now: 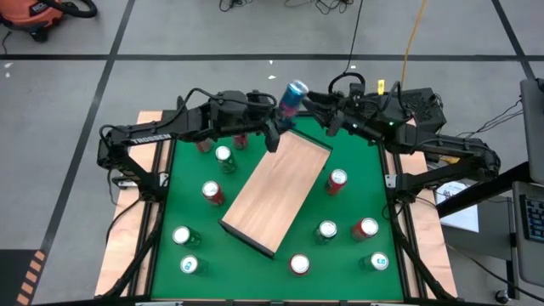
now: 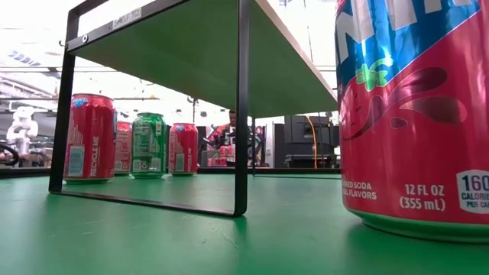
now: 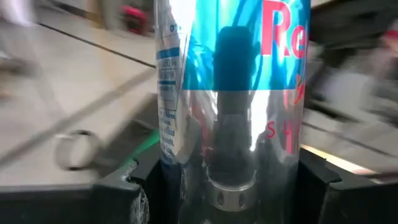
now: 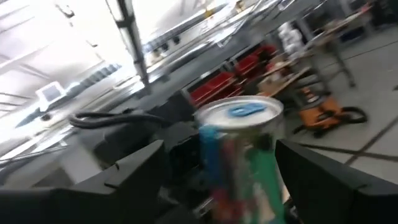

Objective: Sort soda cans
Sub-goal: Put the blue soda can on the shelf

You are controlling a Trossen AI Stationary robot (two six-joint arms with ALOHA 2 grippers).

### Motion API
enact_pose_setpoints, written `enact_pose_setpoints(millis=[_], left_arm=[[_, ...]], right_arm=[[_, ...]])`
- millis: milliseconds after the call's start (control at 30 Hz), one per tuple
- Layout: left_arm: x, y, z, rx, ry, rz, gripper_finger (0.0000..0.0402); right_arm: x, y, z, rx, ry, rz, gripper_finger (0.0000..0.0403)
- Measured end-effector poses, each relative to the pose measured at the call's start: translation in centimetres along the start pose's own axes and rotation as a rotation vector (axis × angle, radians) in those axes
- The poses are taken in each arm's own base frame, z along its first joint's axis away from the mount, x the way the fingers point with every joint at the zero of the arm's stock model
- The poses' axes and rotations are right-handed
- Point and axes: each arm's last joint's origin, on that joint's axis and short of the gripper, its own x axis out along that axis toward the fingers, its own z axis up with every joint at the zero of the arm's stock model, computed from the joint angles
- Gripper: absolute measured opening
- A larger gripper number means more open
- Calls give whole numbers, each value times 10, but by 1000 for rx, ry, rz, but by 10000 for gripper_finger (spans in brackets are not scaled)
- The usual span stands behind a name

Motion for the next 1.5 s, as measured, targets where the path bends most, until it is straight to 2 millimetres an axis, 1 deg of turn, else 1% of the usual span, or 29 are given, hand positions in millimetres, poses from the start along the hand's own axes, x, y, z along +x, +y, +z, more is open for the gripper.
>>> enact_pose_setpoints(millis=[167,300,367,467,600,767,867,1100,1300,1400,1500], left_arm=[[-2,-1,1,62,-44,168,223],[-3,-5,3,101,-79,231,223],[-4,-8,5,117,-99,254,223],[-5,-8,5,118,-106,307,223],[-6,-7,5,117,-117,388,223],[-5,-6,4,112,-119,415,223],[-2,-8,1,124,-106,412,223],[10,-22,-12,215,-56,388,223],[12,-25,-12,213,-75,407,223],[12,-26,-12,209,-81,408,223],[12,-26,-12,213,-79,408,223]], right_arm=[[7,15,10,-97,28,-145,293],[16,25,17,-181,45,-211,293],[23,27,16,-205,46,-234,295],[34,27,12,-200,62,-245,307],[43,27,7,-200,74,-251,334],[53,21,-1,-224,80,-263,365],[55,19,-1,-218,69,-266,374],[56,14,3,-218,53,-278,375],[56,11,2,-201,87,-278,374],[56,9,1,-191,93,-288,362],[56,9,2,-187,91,-285,340]])
